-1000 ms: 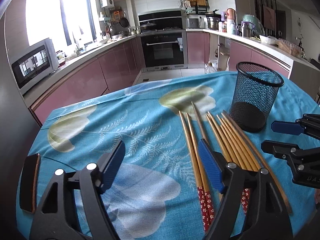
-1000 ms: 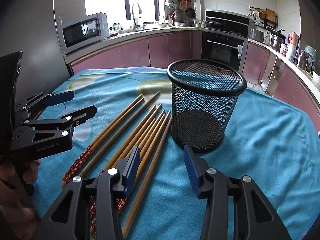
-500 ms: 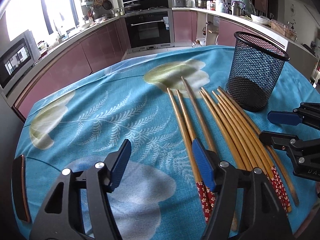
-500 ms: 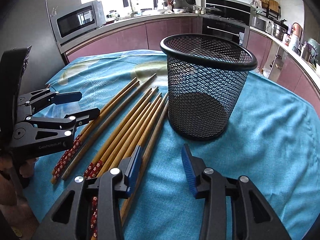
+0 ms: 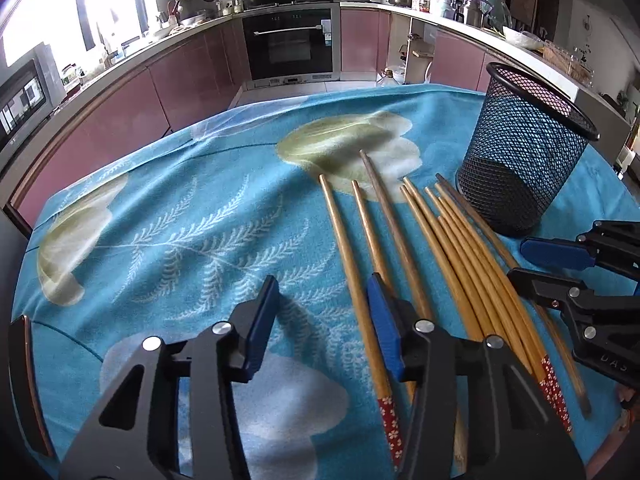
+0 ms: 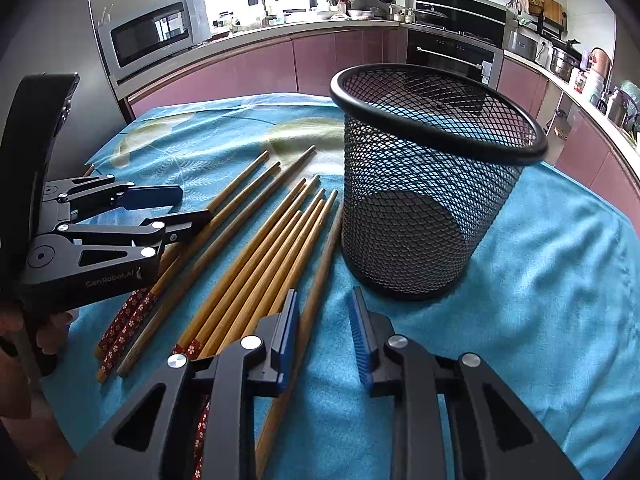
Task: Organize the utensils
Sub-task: 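Close the right gripper on one wooden chopstick while the left gripper grasps another, then lower the right gripper's chopstick into the mesh cup while the left inserts its own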
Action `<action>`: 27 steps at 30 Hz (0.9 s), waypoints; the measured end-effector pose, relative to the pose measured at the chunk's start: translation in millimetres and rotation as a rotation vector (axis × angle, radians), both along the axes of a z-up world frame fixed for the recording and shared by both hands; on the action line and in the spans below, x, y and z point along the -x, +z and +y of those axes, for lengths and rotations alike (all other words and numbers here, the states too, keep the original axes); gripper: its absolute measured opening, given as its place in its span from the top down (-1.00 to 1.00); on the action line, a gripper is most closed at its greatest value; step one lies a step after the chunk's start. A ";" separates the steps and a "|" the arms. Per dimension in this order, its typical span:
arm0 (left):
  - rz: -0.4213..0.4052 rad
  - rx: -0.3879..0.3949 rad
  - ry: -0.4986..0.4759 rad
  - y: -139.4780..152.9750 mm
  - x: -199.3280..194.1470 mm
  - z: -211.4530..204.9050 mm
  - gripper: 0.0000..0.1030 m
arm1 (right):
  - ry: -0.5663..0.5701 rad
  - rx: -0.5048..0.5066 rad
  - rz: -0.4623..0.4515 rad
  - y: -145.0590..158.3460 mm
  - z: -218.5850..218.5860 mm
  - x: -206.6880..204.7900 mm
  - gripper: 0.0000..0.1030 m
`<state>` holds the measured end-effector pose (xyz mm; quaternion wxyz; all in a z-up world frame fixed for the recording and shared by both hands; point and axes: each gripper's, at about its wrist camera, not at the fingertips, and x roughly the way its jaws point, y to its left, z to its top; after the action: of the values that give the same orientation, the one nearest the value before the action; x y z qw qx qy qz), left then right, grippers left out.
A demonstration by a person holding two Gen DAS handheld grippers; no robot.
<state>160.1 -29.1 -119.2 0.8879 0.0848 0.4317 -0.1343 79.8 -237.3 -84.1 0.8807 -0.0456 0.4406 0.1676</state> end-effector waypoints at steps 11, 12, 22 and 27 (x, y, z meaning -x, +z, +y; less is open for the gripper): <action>0.015 0.080 0.043 5.7 -0.4 -1.1 0.85 | -0.005 -0.123 0.017 8.0 -20.3 3.4 0.89; 0.011 0.091 0.044 7.6 2.5 1.5 0.85 | 0.003 -0.129 0.010 11.4 -22.5 5.6 0.89; -0.086 0.200 -0.014 64.2 36.7 12.4 0.85 | 0.090 -0.244 -0.104 60.5 -35.4 30.6 0.89; -0.155 0.302 -0.077 110.7 57.1 16.1 0.85 | 0.090 -0.309 -0.214 97.9 -53.8 42.4 0.89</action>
<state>103.0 -13.0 -8.5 0.9154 -0.0229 0.3331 -0.2246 37.4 -291.2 13.9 0.9108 0.0531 0.3108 0.2666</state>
